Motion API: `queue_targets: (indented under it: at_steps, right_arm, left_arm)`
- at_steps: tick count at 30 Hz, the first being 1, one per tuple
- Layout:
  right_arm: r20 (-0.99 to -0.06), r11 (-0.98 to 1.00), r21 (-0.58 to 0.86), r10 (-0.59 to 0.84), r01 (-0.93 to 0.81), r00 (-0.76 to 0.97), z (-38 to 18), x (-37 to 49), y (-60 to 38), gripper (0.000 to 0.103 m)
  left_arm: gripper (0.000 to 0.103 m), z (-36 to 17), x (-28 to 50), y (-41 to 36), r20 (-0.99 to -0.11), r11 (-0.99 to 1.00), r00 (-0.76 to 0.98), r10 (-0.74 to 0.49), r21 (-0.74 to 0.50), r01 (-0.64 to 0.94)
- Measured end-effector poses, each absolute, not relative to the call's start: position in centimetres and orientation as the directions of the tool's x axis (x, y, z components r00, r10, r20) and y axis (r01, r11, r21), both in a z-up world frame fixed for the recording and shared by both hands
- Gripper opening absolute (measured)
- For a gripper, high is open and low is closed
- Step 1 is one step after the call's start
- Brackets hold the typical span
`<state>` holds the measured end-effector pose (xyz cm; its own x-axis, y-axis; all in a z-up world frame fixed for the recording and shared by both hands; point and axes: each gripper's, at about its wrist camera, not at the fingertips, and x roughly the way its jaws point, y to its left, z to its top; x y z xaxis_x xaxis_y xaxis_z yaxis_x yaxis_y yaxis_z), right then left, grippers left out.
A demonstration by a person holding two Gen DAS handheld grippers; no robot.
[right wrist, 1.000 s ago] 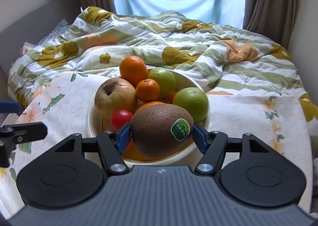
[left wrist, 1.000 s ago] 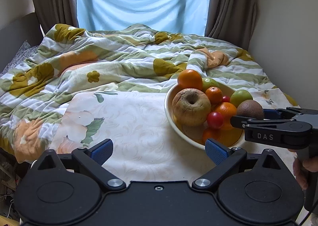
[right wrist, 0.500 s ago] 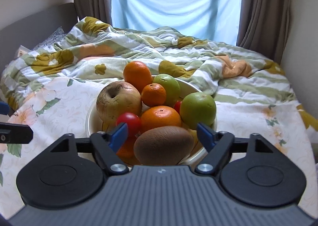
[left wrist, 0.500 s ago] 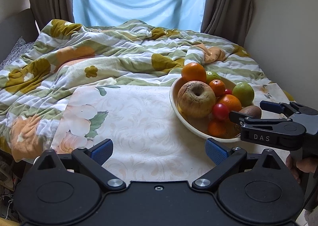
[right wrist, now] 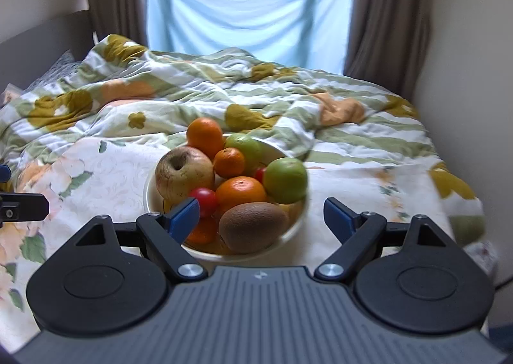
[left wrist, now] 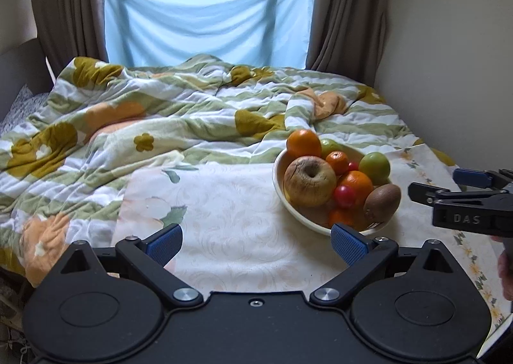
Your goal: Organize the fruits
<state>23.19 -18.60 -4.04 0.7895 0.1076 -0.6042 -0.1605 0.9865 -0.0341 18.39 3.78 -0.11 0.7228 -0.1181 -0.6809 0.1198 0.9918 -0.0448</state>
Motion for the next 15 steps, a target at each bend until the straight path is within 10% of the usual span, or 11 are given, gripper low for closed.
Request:
queue_targets:
  at_steps: [15]
  right_arm:
    - [-0.642, 0.997, -0.031, 0.03, -0.065, 0.766, 4.1, 14.5, -21.6, 0.103]
  left_arm:
    - [0.103, 4.8, 11.2, 2.2, -0.64, 0.998, 0.768, -0.027, 0.029, 0.059]
